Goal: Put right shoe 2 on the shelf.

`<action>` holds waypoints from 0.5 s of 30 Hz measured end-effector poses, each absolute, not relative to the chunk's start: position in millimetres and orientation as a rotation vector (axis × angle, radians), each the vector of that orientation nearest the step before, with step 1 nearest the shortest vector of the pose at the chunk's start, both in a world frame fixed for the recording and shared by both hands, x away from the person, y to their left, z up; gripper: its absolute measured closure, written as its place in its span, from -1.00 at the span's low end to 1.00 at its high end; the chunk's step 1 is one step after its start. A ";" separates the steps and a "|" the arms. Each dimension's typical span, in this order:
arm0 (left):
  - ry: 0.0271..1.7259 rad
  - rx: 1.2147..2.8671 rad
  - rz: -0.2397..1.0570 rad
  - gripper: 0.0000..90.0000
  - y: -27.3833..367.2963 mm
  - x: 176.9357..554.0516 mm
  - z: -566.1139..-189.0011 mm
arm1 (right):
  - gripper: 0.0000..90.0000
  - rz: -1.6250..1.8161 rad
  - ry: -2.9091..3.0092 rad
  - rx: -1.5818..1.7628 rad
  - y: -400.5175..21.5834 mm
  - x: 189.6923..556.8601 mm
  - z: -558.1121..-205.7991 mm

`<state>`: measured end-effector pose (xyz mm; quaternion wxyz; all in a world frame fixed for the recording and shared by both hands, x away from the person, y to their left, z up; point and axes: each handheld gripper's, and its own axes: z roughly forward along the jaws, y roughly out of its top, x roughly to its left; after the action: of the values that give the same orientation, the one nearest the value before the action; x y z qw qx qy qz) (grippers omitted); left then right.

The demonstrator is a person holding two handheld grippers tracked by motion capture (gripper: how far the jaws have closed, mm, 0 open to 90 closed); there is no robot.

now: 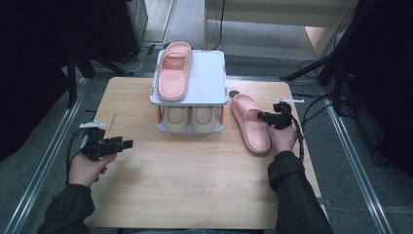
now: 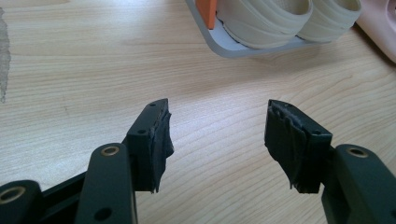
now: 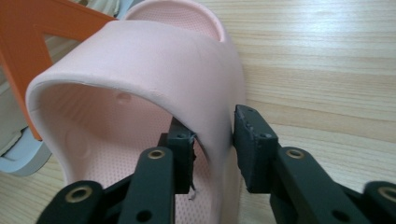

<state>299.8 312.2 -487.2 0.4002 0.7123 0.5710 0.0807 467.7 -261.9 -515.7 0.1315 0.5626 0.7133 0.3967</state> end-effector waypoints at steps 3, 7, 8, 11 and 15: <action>1.445 1.799 0.202 -0.09 312.0 300.5 -487.4 | 0.63 1.141 2.059 1.650 -262.8 467.0 -514.0; 1.438 1.805 0.194 -0.09 310.8 301.6 -487.3 | 0.75 1.127 2.051 1.669 -263.9 466.0 -512.3; 1.438 1.802 0.189 -0.09 310.3 301.9 -487.3 | 0.80 1.125 2.056 1.672 -263.9 465.9 -511.9; 1.434 1.793 0.177 -0.09 309.7 301.6 -487.2 | 0.82 1.144 2.073 1.690 -262.6 465.7 -510.7; 1.425 1.794 0.169 -0.09 307.7 302.9 -487.3 | 0.83 1.104 2.082 1.703 -257.9 464.4 -506.9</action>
<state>302.9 307.7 -487.3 0.4096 0.7124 0.5658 0.0673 464.4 -257.9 -506.9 0.1169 0.5816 0.7112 0.3772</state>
